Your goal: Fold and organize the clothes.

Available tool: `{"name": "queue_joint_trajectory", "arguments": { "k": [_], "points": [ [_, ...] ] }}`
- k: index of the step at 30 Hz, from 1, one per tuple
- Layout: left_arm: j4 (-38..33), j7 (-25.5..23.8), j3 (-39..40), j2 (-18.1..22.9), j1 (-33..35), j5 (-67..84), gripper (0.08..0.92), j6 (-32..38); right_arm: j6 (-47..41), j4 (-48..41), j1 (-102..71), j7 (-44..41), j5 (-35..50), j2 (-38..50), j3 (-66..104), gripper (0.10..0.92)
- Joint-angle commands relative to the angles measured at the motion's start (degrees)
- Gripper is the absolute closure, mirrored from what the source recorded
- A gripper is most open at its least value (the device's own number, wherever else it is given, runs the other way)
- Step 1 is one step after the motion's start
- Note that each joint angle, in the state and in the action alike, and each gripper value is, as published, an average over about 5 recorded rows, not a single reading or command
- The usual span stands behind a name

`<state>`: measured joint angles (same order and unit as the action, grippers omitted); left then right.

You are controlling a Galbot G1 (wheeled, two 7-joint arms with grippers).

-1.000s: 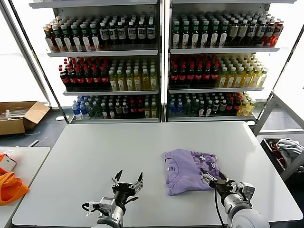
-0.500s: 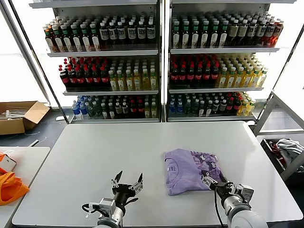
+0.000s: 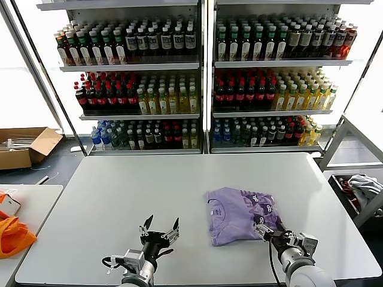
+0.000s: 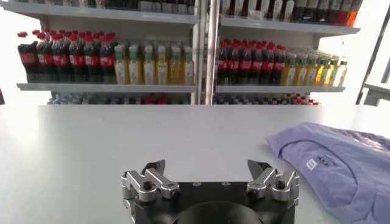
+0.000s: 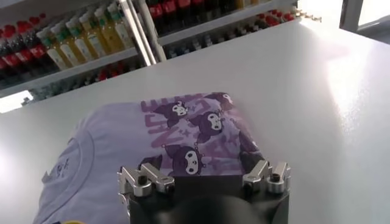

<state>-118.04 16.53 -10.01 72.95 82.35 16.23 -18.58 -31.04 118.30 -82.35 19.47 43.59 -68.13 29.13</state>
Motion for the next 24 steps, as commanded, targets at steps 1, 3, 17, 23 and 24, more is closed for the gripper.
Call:
{"name": "queue_joint_trajectory", "arguments": {
  "k": [1,3,17,23,24],
  "points": [
    [0.05,-0.02,0.18,0.24,-0.07,-0.05,0.177,-0.07,-0.68,0.00,-0.61,0.26,0.80,0.25,0.72,0.203],
    [0.05,-0.02,0.22,0.33,-0.01,-0.08,0.177,-0.08,-0.81,0.14,-0.74,0.33,1.16,0.27,0.87,0.203],
    [-2.16,0.00,-0.54,0.46,2.84,-0.71,0.177,-0.17,-0.11,5.86,11.28,-0.01,-6.67,1.30,-4.79,0.203],
    [-2.75,0.04,-0.88,0.80,3.46,-1.05,0.177,-0.38,0.59,-4.50,24.25,-0.85,-11.92,2.32,-16.07,0.203],
    [-2.84,0.05,-1.01,0.84,3.63,-1.07,0.177,-0.40,0.29,-6.49,26.27,-0.94,-12.43,2.28,-17.77,0.203]
  ]
}}
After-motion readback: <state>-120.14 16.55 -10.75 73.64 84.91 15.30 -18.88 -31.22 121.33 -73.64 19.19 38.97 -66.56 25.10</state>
